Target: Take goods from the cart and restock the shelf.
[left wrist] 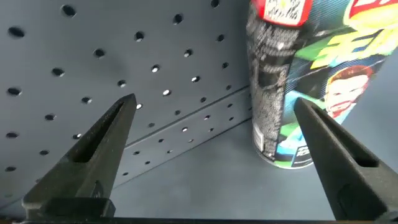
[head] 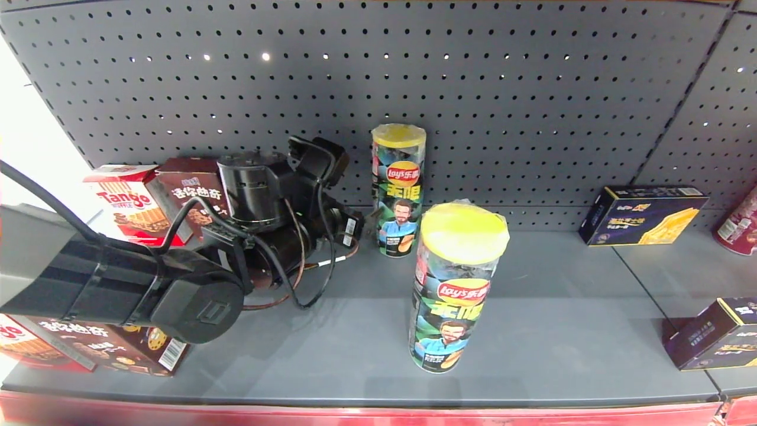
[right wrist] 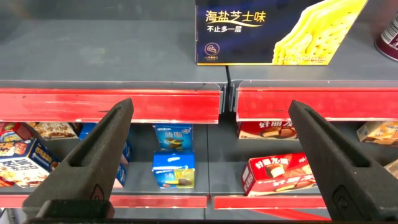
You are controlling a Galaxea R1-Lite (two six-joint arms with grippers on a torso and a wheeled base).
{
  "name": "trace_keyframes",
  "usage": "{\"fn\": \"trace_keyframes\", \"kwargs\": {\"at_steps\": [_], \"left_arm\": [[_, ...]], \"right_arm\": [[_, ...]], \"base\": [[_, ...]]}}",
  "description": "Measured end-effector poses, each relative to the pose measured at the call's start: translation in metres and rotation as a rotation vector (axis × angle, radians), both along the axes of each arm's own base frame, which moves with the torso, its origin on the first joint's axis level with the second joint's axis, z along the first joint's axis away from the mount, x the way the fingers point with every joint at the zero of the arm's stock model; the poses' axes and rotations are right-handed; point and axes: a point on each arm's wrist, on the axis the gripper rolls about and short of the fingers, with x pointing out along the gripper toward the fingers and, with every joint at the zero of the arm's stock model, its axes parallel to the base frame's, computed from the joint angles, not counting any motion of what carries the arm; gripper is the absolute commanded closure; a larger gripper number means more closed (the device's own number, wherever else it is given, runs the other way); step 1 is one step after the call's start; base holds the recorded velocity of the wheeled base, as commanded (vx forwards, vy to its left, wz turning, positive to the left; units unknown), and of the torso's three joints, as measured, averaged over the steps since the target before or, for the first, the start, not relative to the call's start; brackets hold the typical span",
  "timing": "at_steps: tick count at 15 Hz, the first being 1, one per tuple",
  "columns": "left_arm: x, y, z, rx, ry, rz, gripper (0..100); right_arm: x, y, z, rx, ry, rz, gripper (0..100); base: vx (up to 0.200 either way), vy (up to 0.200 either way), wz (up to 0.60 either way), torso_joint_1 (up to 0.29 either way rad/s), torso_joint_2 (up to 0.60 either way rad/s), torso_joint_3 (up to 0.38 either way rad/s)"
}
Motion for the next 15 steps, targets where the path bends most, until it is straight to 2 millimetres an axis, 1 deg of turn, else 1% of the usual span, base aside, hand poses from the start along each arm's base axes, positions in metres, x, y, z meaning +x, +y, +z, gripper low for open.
{"fn": "trace_keyframes", "kwargs": {"at_steps": [4,9,12,15], "left_arm": [[0.001,0.007,-0.004,0.012,0.01,0.081,0],[-0.004,0.012,-0.005,0.042,0.011,0.136,0],[-0.004,0.012,-0.003,0.053,-0.001,0.139,0],[0.0,0.008,-0.003,0.068,-0.012,0.137,0]], "right_arm": [[0.0,0.0,0.0,0.0,0.0,0.0,0],[0.0,0.0,0.0,0.0,0.0,0.0,0],[0.0,0.0,0.0,0.0,0.0,0.0,0],[0.0,0.0,0.0,0.0,0.0,0.0,0]], "base": [[0.0,0.0,0.0,0.0,0.0,0.0],[0.0,0.0,0.0,0.0,0.0,0.0],[0.0,0.0,0.0,0.0,0.0,0.0],[0.0,0.0,0.0,0.0,0.0,0.0]]}}
